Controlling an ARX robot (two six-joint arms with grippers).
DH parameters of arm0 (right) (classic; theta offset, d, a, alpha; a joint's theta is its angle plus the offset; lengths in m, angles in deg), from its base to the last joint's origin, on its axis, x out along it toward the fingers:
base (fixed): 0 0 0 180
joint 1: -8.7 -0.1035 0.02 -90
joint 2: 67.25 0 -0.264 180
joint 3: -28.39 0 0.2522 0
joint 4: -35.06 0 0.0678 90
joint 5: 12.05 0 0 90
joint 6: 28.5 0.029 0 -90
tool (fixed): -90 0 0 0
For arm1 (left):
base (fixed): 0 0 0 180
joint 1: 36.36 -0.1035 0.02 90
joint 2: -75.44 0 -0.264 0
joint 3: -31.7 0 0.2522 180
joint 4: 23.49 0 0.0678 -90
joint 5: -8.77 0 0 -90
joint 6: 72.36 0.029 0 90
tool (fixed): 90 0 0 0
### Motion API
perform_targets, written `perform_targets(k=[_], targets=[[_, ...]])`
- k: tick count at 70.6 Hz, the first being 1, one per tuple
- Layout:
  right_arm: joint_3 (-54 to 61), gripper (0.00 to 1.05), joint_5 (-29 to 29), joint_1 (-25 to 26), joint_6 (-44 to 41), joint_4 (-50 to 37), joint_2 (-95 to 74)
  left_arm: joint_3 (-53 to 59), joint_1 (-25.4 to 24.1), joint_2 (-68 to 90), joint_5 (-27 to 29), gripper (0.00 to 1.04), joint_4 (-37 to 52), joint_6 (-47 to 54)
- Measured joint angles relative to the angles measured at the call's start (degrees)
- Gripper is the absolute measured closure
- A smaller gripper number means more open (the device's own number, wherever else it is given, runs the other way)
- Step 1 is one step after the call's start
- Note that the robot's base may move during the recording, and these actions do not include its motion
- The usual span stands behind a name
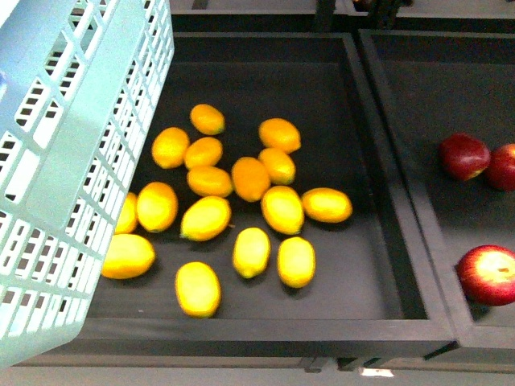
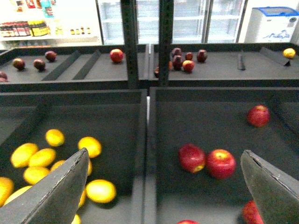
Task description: Pick lemon and mango into basket
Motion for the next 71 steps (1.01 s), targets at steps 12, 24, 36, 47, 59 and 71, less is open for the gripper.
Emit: perform_targets(k=[12, 24, 36, 47, 59, 71], targets=[[0.0, 0.09, 0.0, 0.0, 0.0, 0.0, 0.0, 0.0, 0.0, 0.0, 0.0, 0.89, 0.0, 0.0], [0.0, 0.09, 0.0, 0.0, 0.0, 0.0, 0.0, 0.0, 0.0, 0.0, 0.0, 0.89, 0.0, 0.0], [0.0, 0.09, 0.0, 0.0, 0.0, 0.0, 0.0, 0.0, 0.0, -0.1, 0.1, 0.89, 0.0, 0.0], [0.0, 0.09, 0.1, 0.0, 0.0, 0.0, 0.1, 0.0, 0.0, -0.1, 0.2, 0.89, 0.0, 0.0], [0.0, 0.09, 0.6, 0.0, 0.0, 0.0, 0.0, 0.0, -0.7, 0.0, 1.5, 0.89, -0.1, 1.1], [0.0, 0.09, 0.3, 0.0, 0.0, 0.0, 0.0, -3.3, 3.5, 4.7, -5.7, 0.89, 0.0, 20.8]])
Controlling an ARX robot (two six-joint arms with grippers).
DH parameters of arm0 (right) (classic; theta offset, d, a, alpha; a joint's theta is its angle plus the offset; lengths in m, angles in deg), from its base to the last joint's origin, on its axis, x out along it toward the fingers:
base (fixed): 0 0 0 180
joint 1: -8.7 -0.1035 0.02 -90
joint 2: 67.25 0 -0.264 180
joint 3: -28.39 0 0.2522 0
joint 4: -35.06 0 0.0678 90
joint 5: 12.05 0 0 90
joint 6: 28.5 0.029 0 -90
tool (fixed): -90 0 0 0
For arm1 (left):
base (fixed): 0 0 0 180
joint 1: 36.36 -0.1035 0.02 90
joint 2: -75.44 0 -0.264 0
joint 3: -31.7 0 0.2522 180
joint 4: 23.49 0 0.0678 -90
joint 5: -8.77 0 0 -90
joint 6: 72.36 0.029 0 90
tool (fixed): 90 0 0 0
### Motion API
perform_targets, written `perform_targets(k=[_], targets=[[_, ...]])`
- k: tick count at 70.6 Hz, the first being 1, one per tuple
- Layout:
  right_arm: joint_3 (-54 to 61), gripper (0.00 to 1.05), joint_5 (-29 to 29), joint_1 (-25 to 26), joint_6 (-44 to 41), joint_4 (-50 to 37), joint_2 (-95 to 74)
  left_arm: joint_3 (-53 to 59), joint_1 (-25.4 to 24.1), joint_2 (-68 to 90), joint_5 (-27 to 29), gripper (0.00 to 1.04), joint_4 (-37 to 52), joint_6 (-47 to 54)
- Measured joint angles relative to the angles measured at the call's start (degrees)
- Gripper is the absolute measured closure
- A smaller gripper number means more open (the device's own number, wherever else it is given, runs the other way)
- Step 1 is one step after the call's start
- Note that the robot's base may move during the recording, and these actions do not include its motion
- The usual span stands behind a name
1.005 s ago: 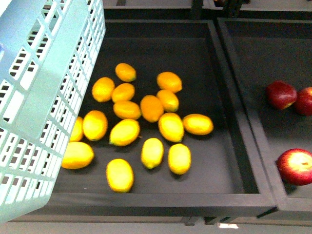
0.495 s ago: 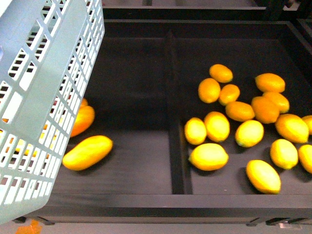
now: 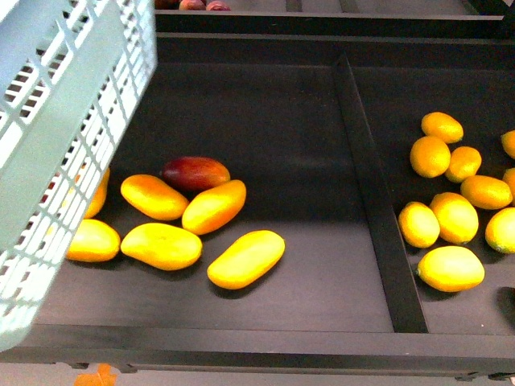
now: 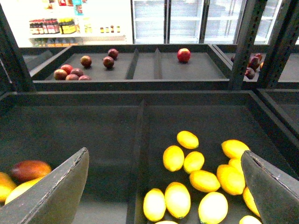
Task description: Pick lemon and mango into basket
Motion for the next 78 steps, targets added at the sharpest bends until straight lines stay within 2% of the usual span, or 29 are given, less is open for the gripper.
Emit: perform_targets(k=[13, 19, 32, 42, 57, 59, 62, 63, 66, 67, 72, 75, 78], targets=[[0.0, 0.09, -0.2, 0.0, 0.0, 0.0, 0.0, -6.3, 9.1, 10.5, -2.8, 0.89, 1.1, 10.8], [0.0, 0.09, -0.2, 0.0, 0.0, 0.0, 0.0, -9.8, 14.3, 14.9, -5.7, 0.89, 0.8, 12.5], [0.0, 0.09, -0.2, 0.0, 0.0, 0.0, 0.0, -14.3, 21.3, 19.8, -10.8, 0.89, -2.3, 14.1], [0.0, 0.09, -0.2, 0.0, 0.0, 0.0, 0.0, -14.6, 24.1, 20.0, -12.0, 0.89, -4.6, 16.5], [0.0, 0.09, -0.2, 0.0, 0.0, 0.0, 0.0, -14.6, 24.1, 20.0, -10.7, 0.89, -4.8, 17.7], [-0.2, 0.09, 1.2, 0.3, 0.4, 0.8, -0.6, -14.6, 24.0, 20.0, -10.6, 0.89, -4.8, 17.9], [-2.6, 0.09, 9.2, 3.5, 2.3, 6.9, -4.0, -14.6, 24.0, 20.0, -10.7, 0.89, -4.8, 18.1], [-4.2, 0.09, 13.2, 5.9, 2.9, 9.8, -7.0, -14.6, 24.0, 20.0, -10.8, 0.89, -4.8, 18.1], [-6.2, 0.09, 19.3, 10.2, 3.2, 12.0, -12.5, -14.6, 24.0, 20.0, -10.9, 0.89, -4.8, 18.1], [-7.4, 0.09, 22.8, 13.2, 3.2, 11.8, -16.4, -14.6, 24.0, 20.0, -10.9, 0.89, -4.8, 18.1], [-10.7, 0.09, 30.3, 22.6, 2.3, 7.1, -28.1, -14.6, 24.3, 20.0, -11.5, 0.89, -4.8, 18.3], [-13.1, 0.09, 32.5, 27.7, 0.4, 2.3, -35.9, -14.6, 24.3, 20.0, -11.6, 0.89, -4.8, 18.2], [-15.2, 0.09, 32.7, 30.8, -0.9, -1.2, -41.8, -14.6, 24.3, 20.0, -11.6, 0.89, -4.8, 18.0]])
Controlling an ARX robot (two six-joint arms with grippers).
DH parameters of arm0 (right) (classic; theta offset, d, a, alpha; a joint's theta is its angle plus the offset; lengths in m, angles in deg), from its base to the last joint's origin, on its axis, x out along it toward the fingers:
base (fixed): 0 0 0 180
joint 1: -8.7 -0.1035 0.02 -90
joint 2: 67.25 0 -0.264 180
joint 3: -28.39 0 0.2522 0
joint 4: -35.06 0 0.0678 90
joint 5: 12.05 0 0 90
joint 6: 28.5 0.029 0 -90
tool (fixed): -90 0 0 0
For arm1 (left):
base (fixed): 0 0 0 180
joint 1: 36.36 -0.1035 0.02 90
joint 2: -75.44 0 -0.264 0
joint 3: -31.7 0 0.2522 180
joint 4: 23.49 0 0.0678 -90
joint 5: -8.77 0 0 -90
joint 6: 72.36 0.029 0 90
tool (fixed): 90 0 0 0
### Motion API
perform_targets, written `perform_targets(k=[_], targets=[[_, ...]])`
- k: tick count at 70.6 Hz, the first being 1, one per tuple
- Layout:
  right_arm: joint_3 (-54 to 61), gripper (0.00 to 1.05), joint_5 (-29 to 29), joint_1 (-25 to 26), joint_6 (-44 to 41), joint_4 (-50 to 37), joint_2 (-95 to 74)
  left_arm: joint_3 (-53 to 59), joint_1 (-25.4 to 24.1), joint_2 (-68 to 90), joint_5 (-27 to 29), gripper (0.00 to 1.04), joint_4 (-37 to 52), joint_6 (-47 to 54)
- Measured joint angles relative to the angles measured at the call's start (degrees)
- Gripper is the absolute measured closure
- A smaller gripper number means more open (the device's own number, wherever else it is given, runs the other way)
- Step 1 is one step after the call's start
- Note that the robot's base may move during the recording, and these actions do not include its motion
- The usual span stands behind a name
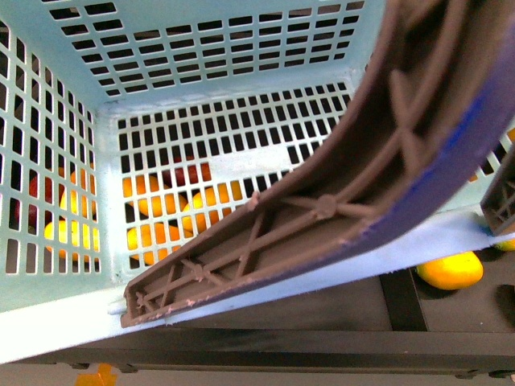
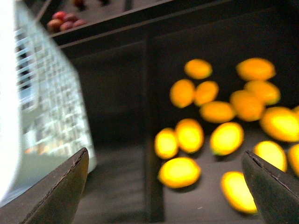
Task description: Pick lemon and mango into basket
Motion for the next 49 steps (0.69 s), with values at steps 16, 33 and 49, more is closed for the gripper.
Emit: perform_targets(k=[16, 33, 49], targets=[[-15.3, 0.09, -8.9, 3.5, -2.8, -14.5, -39.2, 0.0, -0.2, 0.0, 0.7, 0.89, 0.0, 0.2], [-31.8, 0.09, -18.6, -5.3, 0.2, -15.9, -71.1, 0.0, -0.2, 0.0, 0.3, 0.89, 0.0, 0.2], [-43.2, 0.09, -23.5, -10.8, 7.8, -13.5, -86.0, 0.0, -0.2, 0.0, 0.5, 0.89, 0.0, 0.2]])
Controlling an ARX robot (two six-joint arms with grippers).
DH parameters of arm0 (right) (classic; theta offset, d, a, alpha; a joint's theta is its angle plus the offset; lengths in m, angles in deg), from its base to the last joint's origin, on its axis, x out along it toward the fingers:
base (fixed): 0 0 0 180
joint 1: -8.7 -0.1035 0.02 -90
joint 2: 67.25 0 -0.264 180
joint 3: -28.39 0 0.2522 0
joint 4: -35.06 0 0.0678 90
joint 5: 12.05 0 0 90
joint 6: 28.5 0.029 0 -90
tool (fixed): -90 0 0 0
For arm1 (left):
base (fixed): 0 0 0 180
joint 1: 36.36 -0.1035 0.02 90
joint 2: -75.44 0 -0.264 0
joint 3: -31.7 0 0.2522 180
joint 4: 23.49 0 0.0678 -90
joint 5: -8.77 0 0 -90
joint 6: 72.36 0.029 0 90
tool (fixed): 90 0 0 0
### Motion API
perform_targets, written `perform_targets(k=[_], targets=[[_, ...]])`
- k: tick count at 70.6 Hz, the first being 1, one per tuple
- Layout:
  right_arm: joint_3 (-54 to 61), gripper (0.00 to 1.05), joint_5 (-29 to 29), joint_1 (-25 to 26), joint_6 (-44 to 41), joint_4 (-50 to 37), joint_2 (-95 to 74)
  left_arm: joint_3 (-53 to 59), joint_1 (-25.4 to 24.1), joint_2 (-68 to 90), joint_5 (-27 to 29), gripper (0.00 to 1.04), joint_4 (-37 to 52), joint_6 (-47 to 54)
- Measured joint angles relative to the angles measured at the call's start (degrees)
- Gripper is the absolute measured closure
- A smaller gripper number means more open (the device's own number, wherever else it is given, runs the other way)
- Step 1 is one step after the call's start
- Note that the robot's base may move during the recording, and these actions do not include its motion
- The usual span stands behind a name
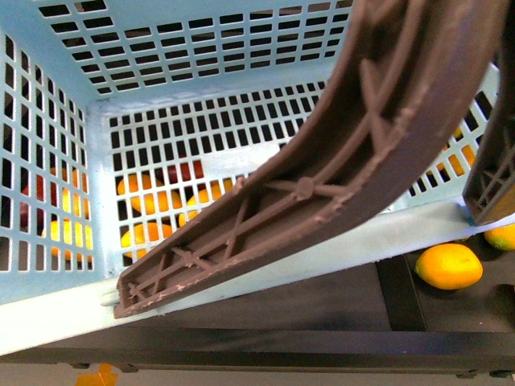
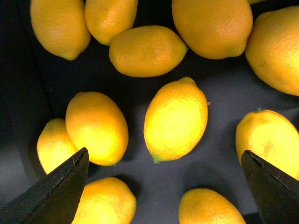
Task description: Pick lemon and mango into basket
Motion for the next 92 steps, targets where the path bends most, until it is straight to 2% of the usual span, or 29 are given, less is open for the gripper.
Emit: perform_targets(k=[18, 54, 56, 62, 69, 77, 92], targets=[[-8.6, 0.09, -4.3, -1.4, 8.5, 1.4, -10.3, 0.0, 0.0, 0.0, 0.0, 0.89, 0.0, 0.0], [-18.6, 0.09, -6.5, -3.9, 13.7, 5.2, -19.3, 0.0, 0.0, 0.0, -0.2, 0.89, 0.0, 0.0], [-18.9, 0.11, -6.8, -4.0, 14.0, 5.3, -19.5, 0.0, 0.0, 0.0, -0.2, 0.89, 0.0, 0.0], [-20.1, 0.29, -8.5, -4.0, 14.4, 6.2, -20.5, 0.0, 0.0, 0.0, -0.2, 0.89, 0.0, 0.0], [-20.1, 0.4, -8.8, -3.7, 15.0, 6.5, -20.6, 0.0, 0.0, 0.0, -0.2, 0.89, 0.0, 0.0], [-19.2, 0.45, -7.7, -3.3, 15.1, 5.3, -19.8, 0.0, 0.0, 0.0, -0.2, 0.89, 0.0, 0.0], [-12.3, 0.46, -2.3, -1.5, 13.9, 2.0, -12.8, 0.0, 0.0, 0.0, -0.2, 0.89, 0.0, 0.0]])
